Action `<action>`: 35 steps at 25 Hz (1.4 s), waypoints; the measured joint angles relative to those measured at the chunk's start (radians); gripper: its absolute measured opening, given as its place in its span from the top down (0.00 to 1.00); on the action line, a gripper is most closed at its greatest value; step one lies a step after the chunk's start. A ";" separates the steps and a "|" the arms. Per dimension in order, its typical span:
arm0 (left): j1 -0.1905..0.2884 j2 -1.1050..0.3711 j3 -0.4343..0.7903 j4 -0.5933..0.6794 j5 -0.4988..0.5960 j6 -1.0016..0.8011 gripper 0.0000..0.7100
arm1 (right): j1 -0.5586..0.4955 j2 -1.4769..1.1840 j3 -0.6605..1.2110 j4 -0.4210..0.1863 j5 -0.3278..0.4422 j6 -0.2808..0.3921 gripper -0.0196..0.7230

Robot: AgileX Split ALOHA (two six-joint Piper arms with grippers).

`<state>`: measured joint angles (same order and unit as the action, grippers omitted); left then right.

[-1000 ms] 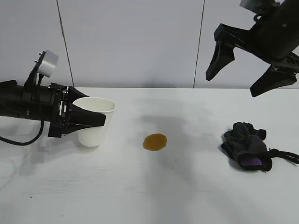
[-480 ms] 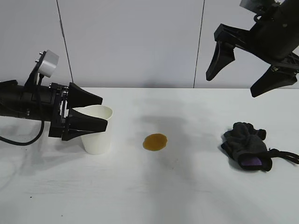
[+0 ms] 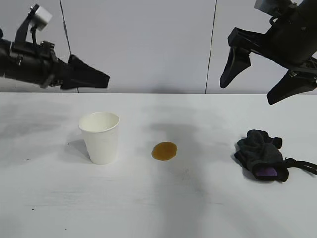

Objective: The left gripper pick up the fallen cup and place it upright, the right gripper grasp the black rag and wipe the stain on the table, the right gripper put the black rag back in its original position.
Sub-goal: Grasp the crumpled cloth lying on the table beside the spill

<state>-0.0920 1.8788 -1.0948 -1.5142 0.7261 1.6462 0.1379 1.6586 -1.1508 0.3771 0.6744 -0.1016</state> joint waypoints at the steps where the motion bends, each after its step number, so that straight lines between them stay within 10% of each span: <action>1: -0.012 -0.029 -0.001 0.063 -0.048 -0.151 0.02 | 0.000 0.000 0.000 0.000 0.000 0.000 0.10; 11: -0.119 -0.069 -0.200 0.801 -0.018 -1.100 0.02 | 0.000 0.000 0.000 -0.007 0.009 -0.013 0.10; 20: -0.123 -0.071 -0.212 0.843 0.030 -1.145 0.02 | -0.017 0.034 0.015 -0.341 0.030 0.231 0.12; 30: -0.123 -0.071 -0.212 0.843 0.033 -1.147 0.02 | -0.020 0.235 0.015 -0.370 -0.079 0.284 0.15; 35: -0.123 -0.071 -0.212 0.843 0.033 -1.147 0.02 | -0.020 0.326 0.015 -0.370 -0.121 0.311 0.39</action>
<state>-0.2154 1.8075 -1.3070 -0.6709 0.7587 0.4995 0.1182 1.9850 -1.1361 0.0072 0.5531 0.2093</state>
